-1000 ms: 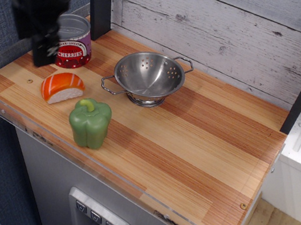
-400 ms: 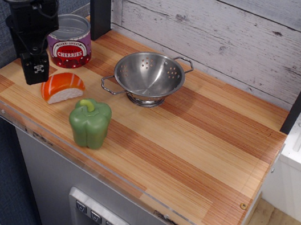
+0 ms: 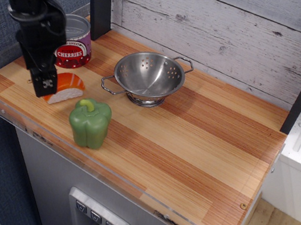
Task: Move the sushi to the right of the colander
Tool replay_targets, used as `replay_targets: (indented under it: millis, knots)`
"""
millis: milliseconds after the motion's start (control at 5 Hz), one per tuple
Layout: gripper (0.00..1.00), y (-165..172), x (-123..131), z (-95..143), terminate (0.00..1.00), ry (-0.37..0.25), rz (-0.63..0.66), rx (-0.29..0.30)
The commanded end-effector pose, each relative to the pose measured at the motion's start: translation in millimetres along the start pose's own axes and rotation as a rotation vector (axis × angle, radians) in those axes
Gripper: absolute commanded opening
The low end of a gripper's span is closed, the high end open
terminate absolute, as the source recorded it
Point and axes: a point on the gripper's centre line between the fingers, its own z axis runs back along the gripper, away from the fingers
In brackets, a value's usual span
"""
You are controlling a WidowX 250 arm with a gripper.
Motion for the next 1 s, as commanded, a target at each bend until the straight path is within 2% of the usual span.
replay_targets:
  millis: [0,200,400,600,800]
  knots:
    - [1.0,3.2,10.6,-4.7,0.0,-0.014,0.002,0.034]
    - [1.0,5.3,8.4,-8.4,0.0,0.008,0.024,0.051]
    - [1.0,5.9,6.9,-10.1,0.0,-0.002,0.033,0.043]
    - [0.0,7.9,5.2,-10.7,0.0,-0.008,0.058,0.032]
    - [0.0,8.8,3.1,-6.2,0.0,-0.017,0.073,0.027]
